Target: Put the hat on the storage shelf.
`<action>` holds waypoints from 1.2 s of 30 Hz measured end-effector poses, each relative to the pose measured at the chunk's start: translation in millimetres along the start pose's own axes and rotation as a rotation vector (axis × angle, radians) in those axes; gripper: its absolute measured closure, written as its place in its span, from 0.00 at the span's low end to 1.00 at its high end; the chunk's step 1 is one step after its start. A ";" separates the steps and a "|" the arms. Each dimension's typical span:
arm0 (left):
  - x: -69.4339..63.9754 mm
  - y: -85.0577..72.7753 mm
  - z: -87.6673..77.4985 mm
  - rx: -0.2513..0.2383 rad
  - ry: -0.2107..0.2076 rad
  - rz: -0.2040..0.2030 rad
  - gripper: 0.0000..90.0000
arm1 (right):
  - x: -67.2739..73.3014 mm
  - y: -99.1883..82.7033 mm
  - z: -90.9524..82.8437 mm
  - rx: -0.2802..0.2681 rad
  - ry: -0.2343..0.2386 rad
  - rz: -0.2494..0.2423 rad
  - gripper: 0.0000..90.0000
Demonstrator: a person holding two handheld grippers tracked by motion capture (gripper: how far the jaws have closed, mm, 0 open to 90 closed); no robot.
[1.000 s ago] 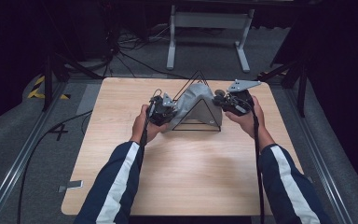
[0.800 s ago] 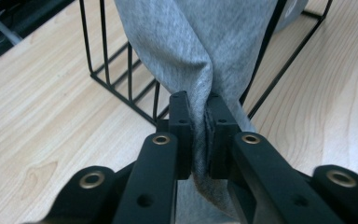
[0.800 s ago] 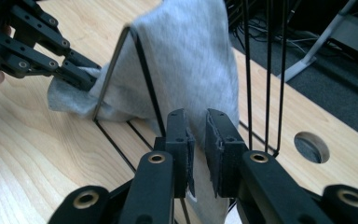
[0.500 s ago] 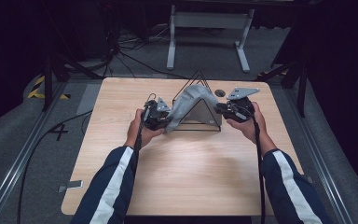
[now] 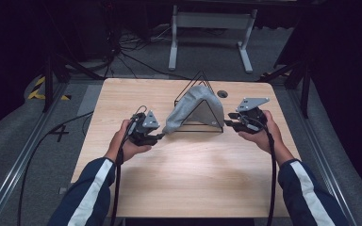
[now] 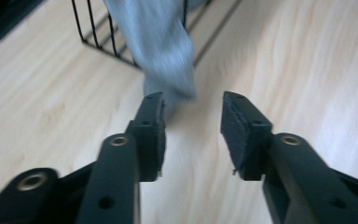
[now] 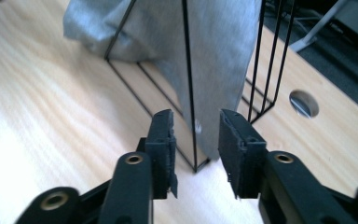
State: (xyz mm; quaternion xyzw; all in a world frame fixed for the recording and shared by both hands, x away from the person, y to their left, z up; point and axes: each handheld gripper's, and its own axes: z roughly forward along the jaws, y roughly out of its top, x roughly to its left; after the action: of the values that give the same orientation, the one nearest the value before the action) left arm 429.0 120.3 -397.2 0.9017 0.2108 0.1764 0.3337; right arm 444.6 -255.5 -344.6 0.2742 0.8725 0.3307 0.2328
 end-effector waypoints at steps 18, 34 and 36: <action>-39.5 -81.3 -38.4 0.102 -0.035 -0.012 0.39 | 27.9 -70.8 -23.7 0.120 -0.012 0.002 0.51; -56.8 -155.2 -51.8 0.034 -0.031 -0.227 0.24 | 55.7 -192.4 -46.7 0.065 0.008 0.262 0.27; -56.7 -156.5 -51.3 0.025 -0.037 -0.239 0.22 | 58.4 -198.2 -48.1 0.029 -0.010 0.275 0.26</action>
State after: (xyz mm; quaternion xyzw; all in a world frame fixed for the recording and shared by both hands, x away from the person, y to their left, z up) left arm 316.2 226.9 -476.4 0.8774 0.3130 0.1160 0.3447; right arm 308.8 -365.2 -465.0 0.3960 0.8302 0.3456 0.1858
